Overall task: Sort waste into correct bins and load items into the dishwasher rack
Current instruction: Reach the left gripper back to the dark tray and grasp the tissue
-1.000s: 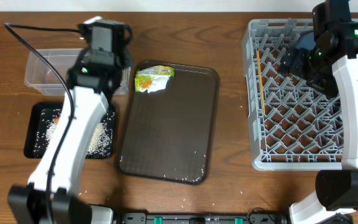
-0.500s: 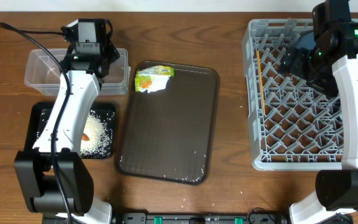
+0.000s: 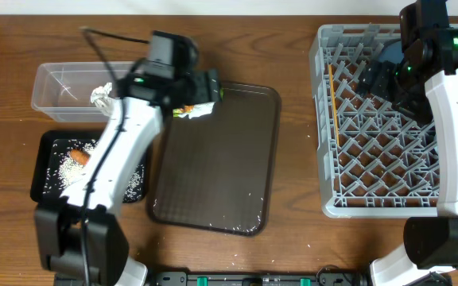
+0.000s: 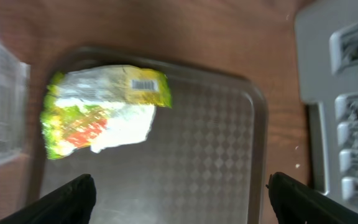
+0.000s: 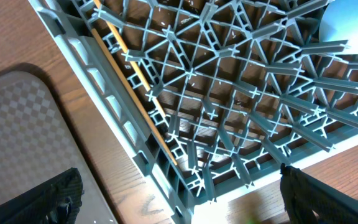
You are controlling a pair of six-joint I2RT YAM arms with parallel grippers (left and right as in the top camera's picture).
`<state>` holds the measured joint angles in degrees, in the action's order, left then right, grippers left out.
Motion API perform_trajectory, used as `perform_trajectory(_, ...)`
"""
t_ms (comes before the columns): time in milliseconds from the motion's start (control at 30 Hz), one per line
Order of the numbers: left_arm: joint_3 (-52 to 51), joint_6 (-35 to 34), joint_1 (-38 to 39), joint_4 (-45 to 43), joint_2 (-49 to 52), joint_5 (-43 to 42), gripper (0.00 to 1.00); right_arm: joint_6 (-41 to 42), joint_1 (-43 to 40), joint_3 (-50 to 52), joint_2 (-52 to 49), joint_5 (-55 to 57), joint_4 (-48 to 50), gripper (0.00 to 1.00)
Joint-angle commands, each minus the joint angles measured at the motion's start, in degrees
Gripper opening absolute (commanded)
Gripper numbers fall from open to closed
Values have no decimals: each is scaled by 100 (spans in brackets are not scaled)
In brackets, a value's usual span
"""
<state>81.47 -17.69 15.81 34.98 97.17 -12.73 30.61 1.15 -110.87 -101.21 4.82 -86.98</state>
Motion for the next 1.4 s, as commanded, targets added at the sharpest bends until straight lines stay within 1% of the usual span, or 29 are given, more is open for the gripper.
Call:
perform_trajectory(0, -4, 232, 192, -15, 433, 695, 87, 0, 37, 22, -17, 98, -4, 99)
perform_trajectory(167, -4, 260, 232, -208, 990, 966, 83, -2, 37, 22, -17, 98, -4, 99)
perform_trajectory(233, -4, 442, 234, -232, 1211, 979, 79, 0, 37, 22, -17, 96, -4, 99)
perform_trajectory(367, -4, 896, 254, -278, 1622, 979, 79, 0, 37, 22, -17, 98, -4, 99)
perform_trajectory(667, -4, 892, 264, -372, 2076, 977, 80, 0, 37, 22, -17, 96, -4, 99)
perform_trajectory(733, -4, 892, 264, -404, 2085, 977, 72, 0, 37, 22, -17, 96, -4, 99)
perform_trajectory(867, -4, 892, 264, -466, 2085, 975, 61, 0, 37, 22, -17, 98, -4, 99)
perform_trajectory(967, -4, 892, 267, -468, 2085, 977, 46, 0, 37, 22, -17, 98, -4, 99)
perform_trajectory(1100, -4, 892, 264, -468, 2085, 977, 22, 0, 37, 22, -17, 98, -4, 99)
perform_trajectory(1200, -4, 890, 264, -468, 2085, 977, 8, 0, 37, 22, -17, 98, -4, 99)
perform_trajectory(1233, -4, 890, 264, -463, 2083, 975, 6, 0, 37, 22, -17, 98, -4, 99)
perform_trajectory(1367, -2, 890, 304, -264, 1974, 577, 6, 0, 37, 22, -17, 98, -4, 99)
